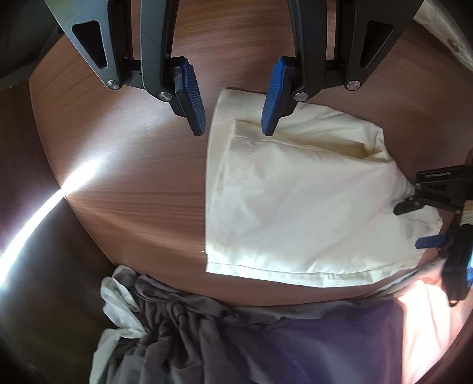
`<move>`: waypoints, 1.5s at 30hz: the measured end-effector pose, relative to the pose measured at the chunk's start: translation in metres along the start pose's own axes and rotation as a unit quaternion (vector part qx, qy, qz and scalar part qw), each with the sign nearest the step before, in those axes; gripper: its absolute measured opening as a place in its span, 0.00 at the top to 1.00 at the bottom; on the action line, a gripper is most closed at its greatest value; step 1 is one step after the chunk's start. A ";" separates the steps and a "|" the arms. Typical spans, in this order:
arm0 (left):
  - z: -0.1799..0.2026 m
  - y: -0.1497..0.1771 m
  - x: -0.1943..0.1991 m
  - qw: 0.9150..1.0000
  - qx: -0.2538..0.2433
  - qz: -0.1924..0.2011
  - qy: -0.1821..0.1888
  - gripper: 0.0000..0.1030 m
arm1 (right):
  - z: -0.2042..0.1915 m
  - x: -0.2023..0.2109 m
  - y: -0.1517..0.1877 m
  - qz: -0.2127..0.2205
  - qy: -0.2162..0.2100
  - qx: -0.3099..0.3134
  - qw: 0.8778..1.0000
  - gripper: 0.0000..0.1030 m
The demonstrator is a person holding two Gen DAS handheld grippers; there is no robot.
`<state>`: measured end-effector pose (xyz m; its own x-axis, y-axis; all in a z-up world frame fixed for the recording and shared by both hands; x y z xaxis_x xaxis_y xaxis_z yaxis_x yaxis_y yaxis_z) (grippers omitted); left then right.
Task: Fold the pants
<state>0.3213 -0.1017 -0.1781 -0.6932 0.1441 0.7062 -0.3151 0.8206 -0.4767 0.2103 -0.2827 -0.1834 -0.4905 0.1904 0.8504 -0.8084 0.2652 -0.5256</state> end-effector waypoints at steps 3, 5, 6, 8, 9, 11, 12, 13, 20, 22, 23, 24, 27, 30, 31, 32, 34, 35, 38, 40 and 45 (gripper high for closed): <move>0.004 -0.015 0.031 0.998 0.006 0.058 0.010 0.22 | 0.010 0.005 -0.003 -0.007 -0.029 -0.017 0.999 0.60; 0.014 -0.024 0.046 0.995 0.005 0.093 0.040 0.22 | 0.016 0.009 -0.006 -0.020 -0.067 -0.029 0.997 0.60; 0.021 -0.028 0.051 0.993 0.001 0.105 0.052 0.24 | 0.021 0.014 -0.008 -0.022 -0.086 -0.039 0.995 0.60; 0.042 -0.035 0.056 0.990 -0.029 0.120 0.072 0.35 | 0.024 0.019 -0.008 -0.016 -0.102 -0.046 0.994 0.60; 0.051 -0.037 0.057 0.988 -0.043 0.124 0.077 0.42 | 0.025 0.021 -0.007 -0.014 -0.104 -0.042 0.994 0.60; 0.073 -0.043 0.060 0.984 -0.076 0.131 0.093 0.45 | 0.028 0.023 -0.004 -0.009 -0.099 -0.032 0.995 0.60; 0.082 -0.045 0.061 0.982 -0.088 0.135 0.101 0.45 | 0.031 0.024 -0.003 -0.007 -0.095 -0.029 0.995 0.60; 0.091 -0.049 0.064 0.980 -0.095 0.140 0.108 0.45 | 0.033 0.025 -0.003 -0.002 -0.095 -0.029 0.995 0.60; 0.128 -0.068 0.066 0.982 -0.087 0.119 0.115 0.51 | 0.054 0.029 -0.027 0.023 -0.122 0.005 0.992 0.60; 0.140 -0.072 0.065 0.985 -0.087 0.112 0.101 0.51 | 0.061 0.021 -0.038 0.017 -0.141 0.025 0.990 0.60; 0.146 -0.074 0.063 0.986 -0.093 0.105 0.089 0.51 | 0.063 0.018 -0.042 0.017 -0.152 0.035 0.988 0.60; 0.151 -0.075 0.062 0.988 -0.097 0.093 0.074 0.51 | 0.066 0.013 -0.048 0.016 -0.169 0.051 0.984 0.60; 0.159 -0.081 0.058 0.994 -0.080 0.058 0.054 0.51 | 0.073 -0.003 -0.065 0.012 -0.194 0.097 0.976 0.61; 0.163 -0.089 0.057 0.998 -0.037 0.030 0.030 0.51 | 0.077 -0.016 -0.084 0.018 -0.212 0.127 0.969 0.60; 0.164 -0.092 0.057 1.000 -0.016 0.013 0.019 0.51 | 0.077 -0.022 -0.092 0.025 -0.222 0.141 0.964 0.60; 0.165 -0.095 0.058 1.000 0.013 -0.003 0.014 0.51 | 0.077 -0.026 -0.099 0.029 -0.228 0.150 0.962 0.60; 0.163 -0.100 0.062 0.994 0.102 -0.029 0.021 0.51 | 0.074 -0.037 -0.116 0.034 -0.248 0.177 0.952 0.60; 0.160 -0.103 0.065 0.988 0.145 -0.038 0.029 0.51 | 0.071 -0.042 -0.126 0.037 -0.255 0.189 0.948 0.60; 0.151 -0.107 0.069 0.958 0.277 -0.059 0.048 0.52 | 0.063 -0.051 -0.149 0.044 -0.281 0.219 0.933 0.60; 0.148 -0.109 0.070 0.949 0.306 -0.076 0.019 0.56 | 0.059 -0.057 -0.159 0.042 -0.292 0.238 0.925 0.60; 0.145 -0.093 0.057 0.916 0.386 -0.102 0.046 0.59 | 0.048 -0.078 -0.172 0.034 -0.303 0.281 0.910 0.60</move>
Point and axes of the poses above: each gripper's, at about its wrist camera, not at the fingertips, and x roughly against the way its jaws point, z to its right, y to its underside, the point moved 3 cm from there along -x, roughly the way its jaws point, and after that the axes turned 10 degrees about -x, right-handed, at the moved point
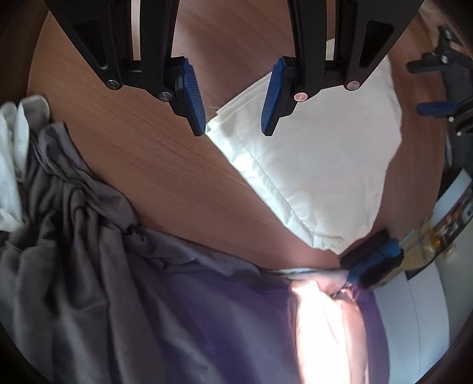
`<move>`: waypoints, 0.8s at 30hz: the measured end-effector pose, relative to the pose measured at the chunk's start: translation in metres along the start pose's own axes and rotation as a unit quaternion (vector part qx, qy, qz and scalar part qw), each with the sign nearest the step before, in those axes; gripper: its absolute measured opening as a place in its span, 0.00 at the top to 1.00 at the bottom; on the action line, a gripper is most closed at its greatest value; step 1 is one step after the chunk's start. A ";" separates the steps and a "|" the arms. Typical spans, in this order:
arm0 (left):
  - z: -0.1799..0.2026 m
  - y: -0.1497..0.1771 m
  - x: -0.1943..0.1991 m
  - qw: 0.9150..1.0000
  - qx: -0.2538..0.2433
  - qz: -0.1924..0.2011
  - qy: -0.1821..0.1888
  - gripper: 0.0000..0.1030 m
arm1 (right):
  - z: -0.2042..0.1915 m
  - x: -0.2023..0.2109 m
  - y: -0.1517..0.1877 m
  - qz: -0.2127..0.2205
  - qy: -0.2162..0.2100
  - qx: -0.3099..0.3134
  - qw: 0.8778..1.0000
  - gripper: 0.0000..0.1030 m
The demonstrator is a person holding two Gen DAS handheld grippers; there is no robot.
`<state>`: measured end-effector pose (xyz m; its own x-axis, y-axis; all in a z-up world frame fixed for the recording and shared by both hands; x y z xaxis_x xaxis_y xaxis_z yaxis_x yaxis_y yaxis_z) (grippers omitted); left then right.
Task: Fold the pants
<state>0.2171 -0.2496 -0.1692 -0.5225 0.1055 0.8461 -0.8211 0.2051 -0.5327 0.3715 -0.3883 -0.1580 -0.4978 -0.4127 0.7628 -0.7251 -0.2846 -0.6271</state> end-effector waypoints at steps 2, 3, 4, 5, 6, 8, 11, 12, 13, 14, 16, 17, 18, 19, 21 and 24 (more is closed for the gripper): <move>-0.014 0.001 -0.006 0.998 0.058 -0.012 0.015 0.60 | 0.004 -0.012 -0.001 -0.011 -0.006 0.001 1.000 0.60; -0.021 0.001 -0.011 0.996 0.088 -0.018 0.025 0.60 | 0.004 -0.016 -0.001 -0.015 -0.009 0.001 1.000 0.60; -0.026 0.002 -0.015 0.993 0.111 -0.025 0.032 0.61 | 0.004 -0.020 -0.002 -0.016 -0.015 0.002 1.000 0.60; -0.029 0.003 -0.019 0.990 0.130 -0.032 0.040 0.62 | 0.003 -0.024 -0.003 -0.017 -0.020 0.006 1.000 0.60; -0.031 0.004 -0.022 0.987 0.146 -0.038 0.051 0.62 | 0.001 -0.026 -0.003 -0.017 -0.026 0.013 0.999 0.60; -0.032 0.004 -0.027 0.984 0.161 -0.045 0.066 0.62 | -0.001 -0.032 -0.005 -0.018 -0.034 0.021 0.999 0.60; -0.026 0.003 -0.030 0.982 0.163 -0.052 0.078 0.62 | 0.001 -0.040 -0.007 -0.021 -0.035 0.025 0.999 0.61; -0.025 0.002 -0.032 0.982 0.163 -0.057 0.080 0.62 | 0.003 -0.042 -0.008 -0.022 -0.036 0.021 0.999 0.61; -0.024 0.002 -0.035 0.981 0.165 -0.063 0.081 0.62 | 0.006 -0.043 -0.009 -0.022 -0.039 0.015 0.999 0.60; -0.025 0.001 -0.037 0.980 0.166 -0.066 0.083 0.62 | 0.009 -0.043 -0.009 -0.020 -0.040 0.010 0.999 0.60; -0.026 0.000 -0.041 0.979 0.169 -0.069 0.088 0.62 | 0.012 -0.044 -0.009 -0.019 -0.043 0.008 0.999 0.60; -0.025 0.000 -0.042 0.979 0.169 -0.071 0.091 0.62 | 0.013 -0.045 -0.009 -0.020 -0.043 0.009 0.999 0.60; -0.025 0.000 -0.042 0.979 0.168 -0.072 0.093 0.62 | 0.013 -0.047 -0.008 -0.023 -0.046 0.009 0.999 0.60; -0.024 0.000 -0.043 0.979 0.167 -0.072 0.094 0.62 | 0.013 -0.049 -0.008 -0.026 -0.048 0.009 0.998 0.60; -0.024 -0.001 -0.044 0.978 0.168 -0.071 0.097 0.64 | 0.014 -0.056 -0.006 -0.035 -0.049 0.007 0.998 0.60; -0.024 -0.002 -0.048 0.978 0.166 -0.072 0.102 0.73 | 0.018 -0.063 -0.005 -0.042 -0.053 -0.008 0.998 0.61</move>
Point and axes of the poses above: each gripper's, at about its wrist camera, not at the fingertips, and x roughly against the way its jaws point, z to its right, y to its underside, the point moved 3 cm from there along -x, roughly the way its jaws point, and after that the axes turned 10 degrees about -x, right-handed, at the moved point
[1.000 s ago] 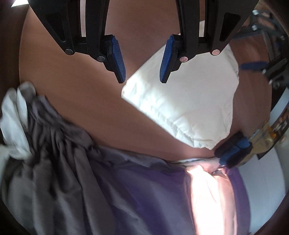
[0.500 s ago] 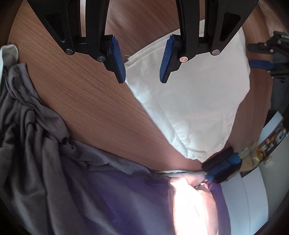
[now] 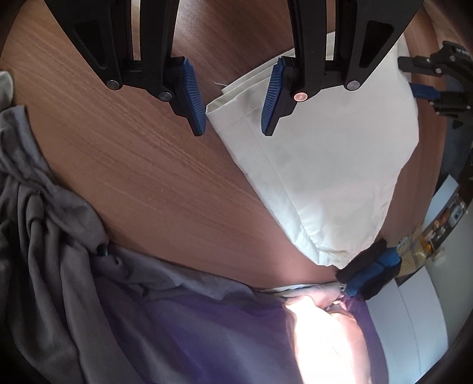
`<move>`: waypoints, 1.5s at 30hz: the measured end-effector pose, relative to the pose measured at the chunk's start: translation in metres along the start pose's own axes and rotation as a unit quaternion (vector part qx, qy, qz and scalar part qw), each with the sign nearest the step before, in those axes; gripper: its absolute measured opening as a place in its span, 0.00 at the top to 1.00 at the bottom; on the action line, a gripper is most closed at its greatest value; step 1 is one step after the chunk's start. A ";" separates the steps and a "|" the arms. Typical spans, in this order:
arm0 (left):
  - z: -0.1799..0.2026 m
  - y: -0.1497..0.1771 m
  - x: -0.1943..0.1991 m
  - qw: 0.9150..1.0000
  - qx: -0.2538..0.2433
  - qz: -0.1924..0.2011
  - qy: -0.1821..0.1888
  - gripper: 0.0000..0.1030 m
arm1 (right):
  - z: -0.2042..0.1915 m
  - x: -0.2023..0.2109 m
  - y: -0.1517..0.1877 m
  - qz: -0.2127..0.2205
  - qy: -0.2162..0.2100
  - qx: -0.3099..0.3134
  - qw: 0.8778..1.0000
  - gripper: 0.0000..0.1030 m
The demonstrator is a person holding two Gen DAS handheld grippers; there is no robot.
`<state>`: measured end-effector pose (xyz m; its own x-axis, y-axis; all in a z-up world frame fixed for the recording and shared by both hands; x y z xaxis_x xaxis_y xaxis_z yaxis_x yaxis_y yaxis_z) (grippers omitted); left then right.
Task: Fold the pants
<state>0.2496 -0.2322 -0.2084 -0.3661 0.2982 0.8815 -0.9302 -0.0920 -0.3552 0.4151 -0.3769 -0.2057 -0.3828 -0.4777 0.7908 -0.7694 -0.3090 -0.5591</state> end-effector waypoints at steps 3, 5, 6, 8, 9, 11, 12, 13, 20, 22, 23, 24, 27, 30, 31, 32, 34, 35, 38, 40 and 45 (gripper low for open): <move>-0.002 0.002 0.001 1.000 -0.001 0.001 0.004 0.84 | 0.006 -0.004 0.002 -0.005 0.000 -0.012 1.000 0.61; -0.002 0.002 0.001 1.000 0.000 0.003 0.008 0.92 | 0.009 -0.006 0.004 -0.008 0.000 -0.019 1.000 0.61; -0.002 0.003 0.003 1.000 -0.001 0.005 0.008 0.94 | 0.010 -0.007 0.005 -0.009 -0.003 -0.024 1.000 0.64; 0.000 0.002 0.008 1.000 -0.005 0.013 0.008 0.95 | 0.010 -0.008 0.005 -0.010 -0.004 -0.028 1.000 0.86; 0.002 0.001 0.009 1.000 -0.007 0.018 0.009 0.95 | 0.009 -0.007 0.005 -0.007 -0.006 -0.028 1.000 0.87; 0.005 -0.002 0.017 0.999 -0.012 0.027 0.013 0.95 | 0.006 -0.001 0.004 0.004 -0.003 -0.026 1.000 0.92; 0.006 -0.003 0.021 0.999 -0.013 0.029 0.017 0.95 | 0.003 0.004 0.003 0.011 -0.003 -0.025 1.000 0.92; 0.006 -0.004 0.025 0.999 -0.012 0.026 0.025 0.95 | 0.001 0.011 0.001 0.020 -0.001 -0.025 0.999 0.93; 0.011 0.005 0.039 0.997 -0.018 -0.038 0.070 0.95 | -0.024 0.048 -0.004 0.043 -0.003 -0.006 0.999 0.93; 0.014 0.011 0.035 0.995 -0.019 -0.065 0.075 0.95 | -0.027 0.051 0.000 0.039 -0.002 -0.009 0.999 0.93; 0.012 0.015 0.033 0.994 -0.012 -0.075 0.078 0.95 | -0.027 0.052 0.004 0.032 -0.001 -0.016 0.999 0.93; 0.011 0.018 0.030 0.994 -0.007 -0.082 0.077 0.95 | -0.027 0.051 0.008 0.026 0.001 -0.020 0.999 0.93; 0.010 0.030 0.019 0.992 -0.003 -0.108 0.067 0.95 | -0.023 0.047 0.028 -0.003 0.013 -0.042 0.999 0.93; 0.009 0.038 0.010 0.990 0.005 -0.126 0.067 0.95 | -0.021 0.043 0.046 -0.026 0.017 -0.058 0.998 0.93; 0.009 0.040 0.007 0.989 0.004 -0.131 0.066 0.95 | -0.019 0.041 0.052 -0.032 0.020 -0.065 0.997 0.93; 0.009 0.042 0.005 0.989 0.003 -0.134 0.065 0.95 | -0.018 0.039 0.057 -0.037 0.020 -0.068 0.997 0.93; 0.011 0.043 0.001 0.988 0.003 -0.138 0.067 0.95 | -0.015 0.035 0.063 -0.044 0.027 -0.069 0.996 0.93; 0.011 0.046 0.001 0.988 0.002 -0.140 0.066 0.94 | -0.015 0.034 0.064 -0.045 0.028 -0.070 0.996 0.93; 0.014 0.049 -0.007 0.987 0.002 -0.148 0.064 0.94 | -0.014 0.033 0.065 -0.041 0.038 -0.060 0.997 0.93; 0.014 0.052 -0.007 0.987 0.003 -0.146 0.066 0.94 | -0.012 0.032 0.065 -0.040 0.040 -0.060 0.997 0.93; 0.014 0.056 -0.007 0.987 0.000 -0.143 0.067 0.93 | -0.006 0.036 0.065 -0.033 0.056 -0.074 0.995 0.84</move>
Point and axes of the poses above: each gripper's, at about its wrist camera, not at the fingertips, and x roughly against the way its jaws point, z to its right, y to its underside, the point moved 3 cm from there along -x, roughly the way its jaws point, and after that the axes turned 10 degrees about -x, right-handed, at the moved point
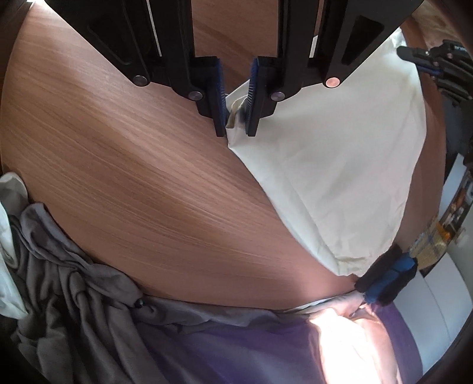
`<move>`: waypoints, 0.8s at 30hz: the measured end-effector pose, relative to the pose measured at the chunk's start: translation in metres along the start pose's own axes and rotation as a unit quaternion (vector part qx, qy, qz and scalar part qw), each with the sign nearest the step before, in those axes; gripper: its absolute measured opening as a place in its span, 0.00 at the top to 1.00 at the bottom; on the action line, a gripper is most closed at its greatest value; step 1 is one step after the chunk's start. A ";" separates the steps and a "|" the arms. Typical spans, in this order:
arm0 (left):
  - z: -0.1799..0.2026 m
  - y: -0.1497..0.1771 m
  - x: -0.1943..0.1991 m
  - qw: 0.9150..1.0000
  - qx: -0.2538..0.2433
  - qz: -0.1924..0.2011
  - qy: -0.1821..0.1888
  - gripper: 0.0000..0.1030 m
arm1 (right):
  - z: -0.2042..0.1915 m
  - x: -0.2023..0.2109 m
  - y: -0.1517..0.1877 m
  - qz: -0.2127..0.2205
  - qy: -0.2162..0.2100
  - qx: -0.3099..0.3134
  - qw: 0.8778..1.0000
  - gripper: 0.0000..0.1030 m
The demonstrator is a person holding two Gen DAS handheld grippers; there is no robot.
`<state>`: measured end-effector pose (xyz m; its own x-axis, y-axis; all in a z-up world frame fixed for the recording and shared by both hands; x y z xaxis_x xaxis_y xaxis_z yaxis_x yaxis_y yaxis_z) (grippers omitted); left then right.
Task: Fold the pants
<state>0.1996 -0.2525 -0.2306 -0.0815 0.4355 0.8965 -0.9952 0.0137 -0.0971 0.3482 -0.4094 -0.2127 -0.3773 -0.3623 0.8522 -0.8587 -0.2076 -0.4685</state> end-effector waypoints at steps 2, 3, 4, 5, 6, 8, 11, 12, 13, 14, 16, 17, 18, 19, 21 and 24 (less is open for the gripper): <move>0.000 -0.001 -0.001 1.000 0.001 0.002 0.000 0.93 | 0.002 0.005 0.001 0.013 0.035 0.002 0.999 0.77; 0.000 0.000 -0.001 1.000 0.001 0.003 0.000 0.93 | 0.005 0.009 0.001 0.022 0.062 0.003 0.998 0.77; 0.000 0.001 0.000 1.000 -0.001 0.004 -0.002 0.93 | 0.010 0.013 0.001 0.028 0.095 -0.001 0.995 0.76; 0.001 0.002 0.001 1.000 -0.007 0.006 -0.007 0.92 | 0.012 0.016 0.001 0.030 0.105 -0.006 0.994 0.76; 0.004 0.002 0.004 1.000 -0.015 0.011 -0.015 0.87 | 0.016 0.023 0.001 0.036 0.107 -0.019 0.993 0.76; 0.009 0.004 0.011 0.999 -0.032 0.024 -0.029 0.75 | 0.015 0.038 0.001 0.051 0.092 -0.039 0.994 0.76; 0.014 0.006 0.024 0.997 -0.049 0.045 -0.034 0.64 | -0.001 0.059 0.007 0.068 0.087 -0.046 0.993 0.74; 0.016 0.007 0.029 0.997 -0.055 0.051 -0.033 0.63 | -0.009 0.066 0.011 0.073 0.084 -0.042 0.993 0.74; 0.017 0.008 0.033 0.996 -0.061 0.057 -0.034 0.63 | -0.016 0.070 0.015 0.075 0.083 -0.039 0.993 0.74; 0.017 0.009 0.038 0.995 -0.065 0.063 -0.037 0.63 | -0.023 0.074 0.018 0.076 0.080 -0.036 0.993 0.74; 0.011 0.013 0.049 0.993 -0.071 0.081 -0.044 0.63 | -0.039 0.083 0.028 0.082 0.076 -0.028 0.993 0.74; 0.007 0.014 0.053 0.993 -0.071 0.087 -0.047 0.63 | -0.047 0.088 0.033 0.085 0.075 -0.027 0.993 0.74; 0.002 0.016 0.057 0.992 -0.071 0.093 -0.050 0.63 | -0.054 0.091 0.037 0.087 0.073 -0.030 0.993 0.74; -0.004 0.017 0.061 0.991 -0.071 0.099 -0.055 0.63 | -0.059 0.093 0.041 0.089 0.071 -0.034 0.993 0.73; -0.018 0.021 0.068 0.989 -0.075 0.106 -0.070 0.63 | -0.071 0.099 0.051 0.095 0.060 -0.050 0.992 0.66; -0.036 0.024 0.077 0.984 -0.085 0.120 -0.096 0.63 | -0.088 0.104 0.065 0.098 0.051 -0.060 0.992 0.64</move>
<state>0.1712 -0.1860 -0.1791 -0.3389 0.2670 0.9021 -0.9235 0.0888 -0.3732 0.2225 -0.3810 -0.1344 -0.5684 -0.2901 0.7699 -0.7987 -0.0300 -0.6010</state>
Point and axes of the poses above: each gripper's, at about its wrist camera, not at the fingertips, and x roughly against the way its jaws point, z to its right, y to its underside, the point moved 3 cm from there along -x, roughly the way its jaws point, and after that the axes turned 10 degrees about -x, right-handed, at the moved point
